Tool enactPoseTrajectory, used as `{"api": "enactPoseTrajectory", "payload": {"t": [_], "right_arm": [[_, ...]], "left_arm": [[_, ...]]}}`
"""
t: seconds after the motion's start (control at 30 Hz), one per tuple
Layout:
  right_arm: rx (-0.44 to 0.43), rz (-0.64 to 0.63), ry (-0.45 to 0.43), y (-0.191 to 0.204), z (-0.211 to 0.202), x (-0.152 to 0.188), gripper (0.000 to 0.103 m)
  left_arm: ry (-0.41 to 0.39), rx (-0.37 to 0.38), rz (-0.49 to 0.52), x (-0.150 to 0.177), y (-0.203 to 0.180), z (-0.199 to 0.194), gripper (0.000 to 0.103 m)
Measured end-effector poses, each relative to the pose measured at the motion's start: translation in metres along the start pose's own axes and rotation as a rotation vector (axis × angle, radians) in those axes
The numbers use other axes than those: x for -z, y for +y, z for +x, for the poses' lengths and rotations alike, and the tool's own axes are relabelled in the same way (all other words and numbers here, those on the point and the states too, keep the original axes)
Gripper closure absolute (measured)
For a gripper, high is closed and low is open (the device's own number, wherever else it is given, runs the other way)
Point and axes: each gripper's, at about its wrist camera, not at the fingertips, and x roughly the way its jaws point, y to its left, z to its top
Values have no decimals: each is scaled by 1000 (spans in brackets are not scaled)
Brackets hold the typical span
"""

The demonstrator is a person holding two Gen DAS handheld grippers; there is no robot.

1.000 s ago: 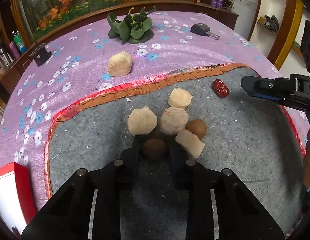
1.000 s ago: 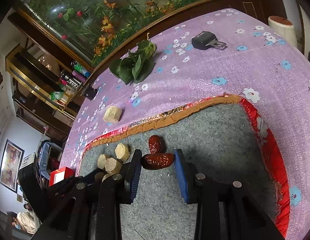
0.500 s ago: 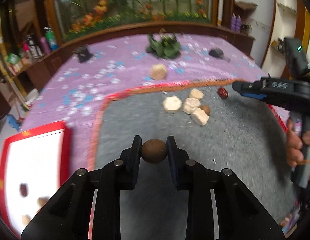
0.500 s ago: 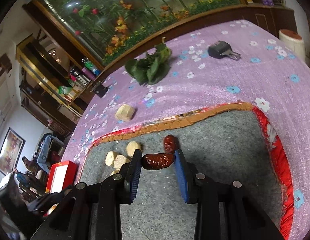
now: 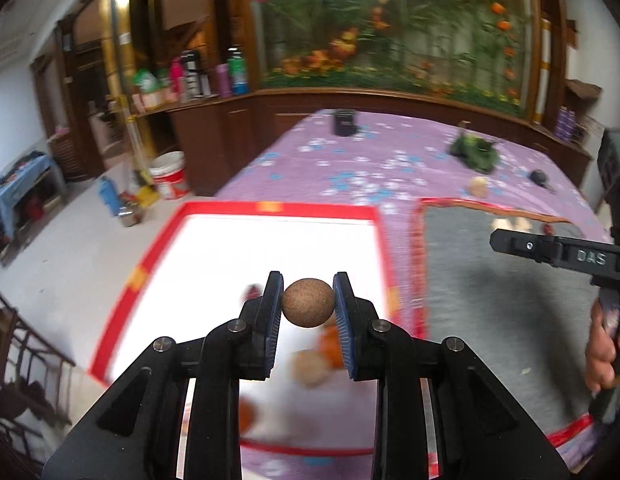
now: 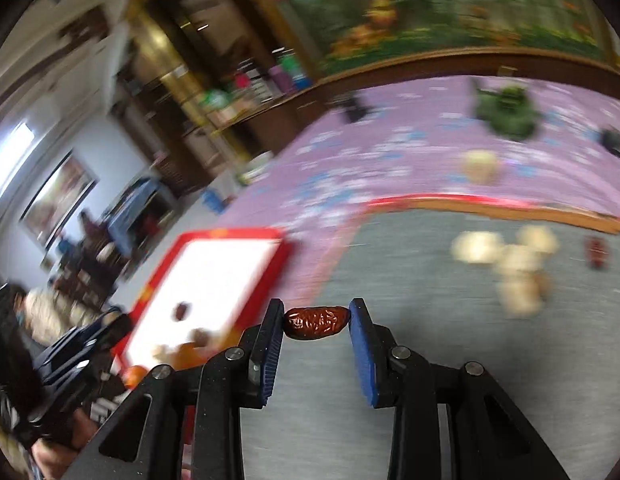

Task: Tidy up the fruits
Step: 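Carry the date and nut over the white tray and open both grippers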

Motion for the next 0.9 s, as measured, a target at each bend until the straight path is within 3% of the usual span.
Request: {"api": "enactPoseTrajectory", "payload": {"t": [0.1, 0.27, 0.43, 0.6, 0.67, 0.8, 0.9], "right_arm": [[-57, -65, 29, 50, 28, 6, 71], [-87, -127, 103, 97, 68, 22, 71], [-79, -119, 128, 109, 90, 31, 71], [-82, -108, 96, 109, 90, 27, 71], [-97, -102, 92, 110, 88, 26, 69], [-132, -76, 70, 106, 79, 22, 59], [-132, -70, 46, 101, 71, 21, 59]], "left_arm": [[13, -40, -15, 9, 18, 5, 78], [31, -98, -12, 18, 33, 14, 78], [27, -139, -2, 22, 38, 17, 78], [14, -156, 20, 21, 35, 15, 78], [14, -160, 32, 20, 31, 14, 74], [-5, -173, 43, 19, 26, 8, 51], [-19, -178, 46, 16, 23, 3, 50]]}}
